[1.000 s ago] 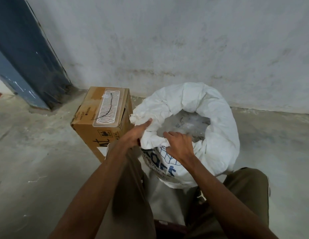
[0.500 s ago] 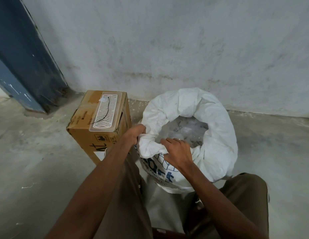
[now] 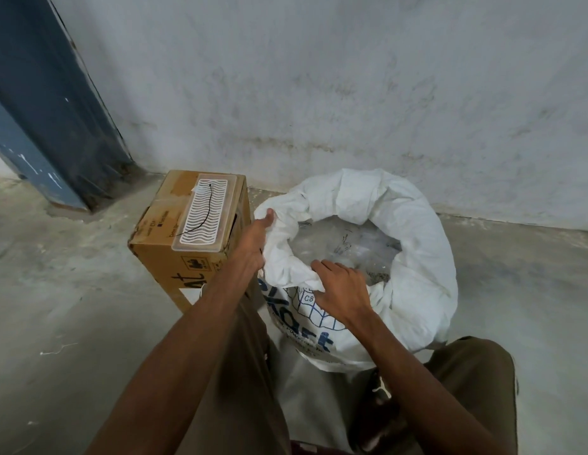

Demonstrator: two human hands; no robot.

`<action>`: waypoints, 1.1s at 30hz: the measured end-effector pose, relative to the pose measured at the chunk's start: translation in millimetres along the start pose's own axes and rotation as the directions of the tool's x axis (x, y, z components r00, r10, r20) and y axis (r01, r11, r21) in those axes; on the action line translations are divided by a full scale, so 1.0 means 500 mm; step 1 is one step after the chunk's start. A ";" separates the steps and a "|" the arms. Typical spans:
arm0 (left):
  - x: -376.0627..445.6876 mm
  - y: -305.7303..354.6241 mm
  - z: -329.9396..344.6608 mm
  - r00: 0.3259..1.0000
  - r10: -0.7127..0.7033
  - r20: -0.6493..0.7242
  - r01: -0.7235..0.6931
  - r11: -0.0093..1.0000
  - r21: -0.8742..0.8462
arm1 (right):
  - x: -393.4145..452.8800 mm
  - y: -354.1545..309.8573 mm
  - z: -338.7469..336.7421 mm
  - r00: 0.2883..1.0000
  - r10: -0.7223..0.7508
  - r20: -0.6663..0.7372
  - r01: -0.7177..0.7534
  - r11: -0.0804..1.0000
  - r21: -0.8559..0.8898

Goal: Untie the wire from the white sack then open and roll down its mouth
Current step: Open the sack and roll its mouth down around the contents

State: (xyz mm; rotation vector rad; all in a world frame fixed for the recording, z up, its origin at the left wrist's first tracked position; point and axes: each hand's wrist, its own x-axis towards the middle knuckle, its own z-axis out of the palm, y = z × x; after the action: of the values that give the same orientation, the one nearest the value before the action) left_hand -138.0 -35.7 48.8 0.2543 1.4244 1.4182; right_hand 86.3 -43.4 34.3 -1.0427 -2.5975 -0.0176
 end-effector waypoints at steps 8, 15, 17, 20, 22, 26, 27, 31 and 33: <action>-0.011 -0.013 -0.037 0.996 -0.011 0.089 0.048 0.903 -0.428 | 0.034 0.005 0.000 1.000 0.011 -0.026 -0.010 1.000 0.025; 0.004 -0.075 -0.066 0.983 0.044 0.177 0.064 0.825 -0.561 | 0.065 0.020 -0.015 0.960 -0.093 0.263 -0.122 0.709 0.695; 0.004 -0.083 -0.061 0.973 0.066 0.220 0.074 0.818 -0.570 | 0.130 0.023 -0.025 0.996 -0.051 0.071 0.000 0.809 0.588; 0.001 -0.077 -0.049 0.962 0.056 0.266 0.112 0.809 -0.576 | 0.237 0.009 -0.021 0.989 -0.145 0.008 0.145 0.989 0.010; -0.001 -0.071 -0.052 0.951 0.014 0.310 0.167 0.818 -0.551 | 0.291 -0.010 -0.013 0.956 -0.234 0.178 0.264 0.950 -0.165; 0.004 -0.055 -0.086 0.941 -0.110 0.321 0.231 0.900 -0.370 | 0.364 -0.022 0.010 0.861 -0.340 0.379 0.465 0.828 -0.314; 0.003 -0.044 -0.093 0.941 -0.132 0.312 0.225 0.931 -0.286 | 0.375 -0.024 0.012 0.858 -0.331 0.393 0.457 0.840 -0.292; 0.000 0.022 -0.103 0.998 -0.029 0.057 0.007 0.936 0.353 | 0.404 -0.021 0.013 0.878 -0.265 0.399 0.380 0.892 -0.245; -0.009 0.053 -0.090 0.989 0.136 0.059 -0.128 0.581 0.804 | 0.412 -0.020 0.014 0.882 -0.251 0.399 0.354 0.912 -0.208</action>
State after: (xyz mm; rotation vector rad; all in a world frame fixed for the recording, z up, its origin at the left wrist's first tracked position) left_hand -183.4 -58.6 60.6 0.9605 2.0297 0.7632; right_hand -61.1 88.2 93.8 -0.7601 -3.1520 -0.2986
